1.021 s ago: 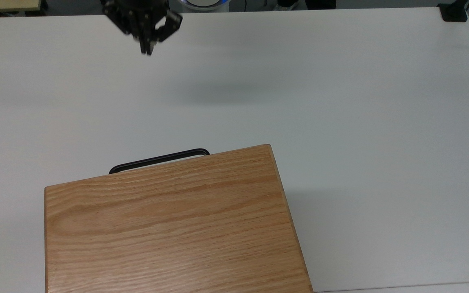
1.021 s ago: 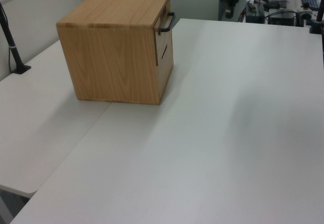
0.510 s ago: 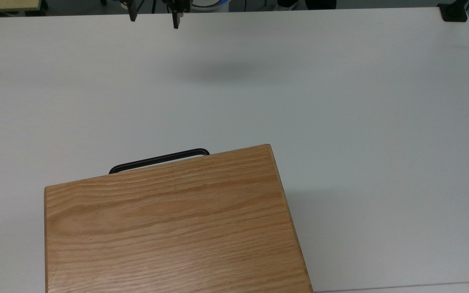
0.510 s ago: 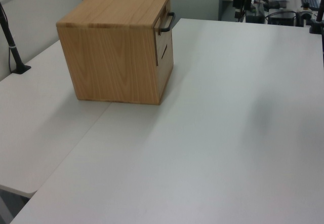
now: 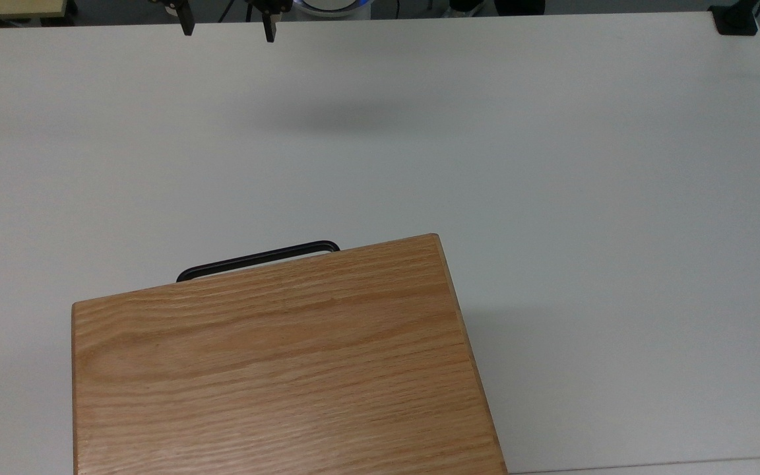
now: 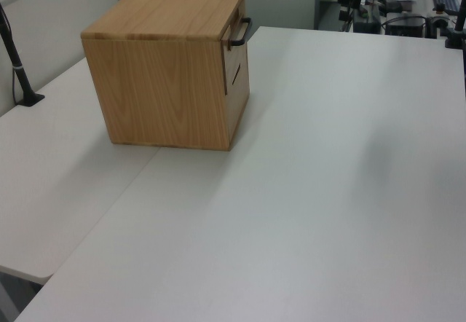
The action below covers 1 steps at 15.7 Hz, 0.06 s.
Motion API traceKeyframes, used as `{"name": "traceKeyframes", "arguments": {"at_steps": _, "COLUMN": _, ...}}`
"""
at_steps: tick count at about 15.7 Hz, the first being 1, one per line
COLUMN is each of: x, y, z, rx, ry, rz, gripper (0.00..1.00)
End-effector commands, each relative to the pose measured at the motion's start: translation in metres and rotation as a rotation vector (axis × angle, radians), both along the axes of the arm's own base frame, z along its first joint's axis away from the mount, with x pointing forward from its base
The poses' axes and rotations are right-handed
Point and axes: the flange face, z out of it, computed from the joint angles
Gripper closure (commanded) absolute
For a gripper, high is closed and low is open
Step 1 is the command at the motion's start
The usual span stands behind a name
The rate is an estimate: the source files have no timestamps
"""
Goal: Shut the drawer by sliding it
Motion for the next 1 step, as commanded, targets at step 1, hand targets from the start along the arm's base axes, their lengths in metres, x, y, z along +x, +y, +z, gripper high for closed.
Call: {"name": "traceKeyframes", "arguments": {"at_steps": 1, "x": -0.0011, "y": 0.0019, "z": -0.0026, "rx": 0.017, "ry": -0.024, "rz": 0.028, "gripper": 0.0}}
